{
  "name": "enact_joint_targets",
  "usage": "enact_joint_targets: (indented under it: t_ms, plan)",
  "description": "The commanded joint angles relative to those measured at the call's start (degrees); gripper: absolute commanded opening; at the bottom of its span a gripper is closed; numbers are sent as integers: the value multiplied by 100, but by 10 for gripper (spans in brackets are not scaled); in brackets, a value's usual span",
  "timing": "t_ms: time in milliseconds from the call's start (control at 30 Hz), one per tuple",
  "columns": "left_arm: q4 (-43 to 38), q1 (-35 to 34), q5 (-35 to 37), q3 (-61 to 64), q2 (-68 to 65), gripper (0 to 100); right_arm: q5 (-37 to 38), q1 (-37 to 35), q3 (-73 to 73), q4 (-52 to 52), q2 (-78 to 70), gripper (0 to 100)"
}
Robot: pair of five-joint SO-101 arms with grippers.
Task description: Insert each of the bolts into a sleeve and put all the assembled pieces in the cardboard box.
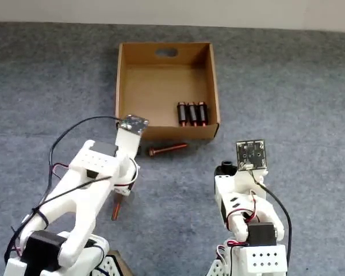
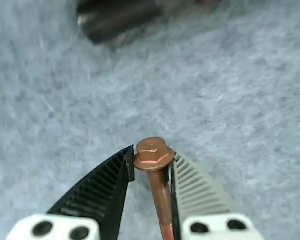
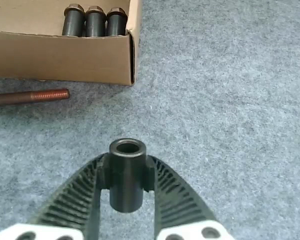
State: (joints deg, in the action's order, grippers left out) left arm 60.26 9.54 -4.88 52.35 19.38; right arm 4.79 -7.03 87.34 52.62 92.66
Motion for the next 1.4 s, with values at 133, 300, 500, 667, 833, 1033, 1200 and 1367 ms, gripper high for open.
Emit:
enact_joint_targets:
  t_ms: [133,300,500,667,833,1033,1200,1367]
  plan:
    - [-668,418,475,356,22,217,-35,66,-22,-92,84,6]
    - [-651,585,1064,462,22,233,-35,66,145,-136,92,6]
    - [-668,576,1064,637,22,230,-35,57,171,-242,92,6]
    - [-730,576,1064,611,22,216,-35,57,180,-242,92,6]
    - [-976,567,1055,646,22,80,-35,57,180,-233,92,6]
    - [-1037,567,1064,593,84,13,-35,57,180,-224,92,6]
    - [-1002,567,1064,365,444,13,-35,57,180,-198,92,6]
    - [-158,602,1064,347,1596,13,-44,-136,119,84,101,6]
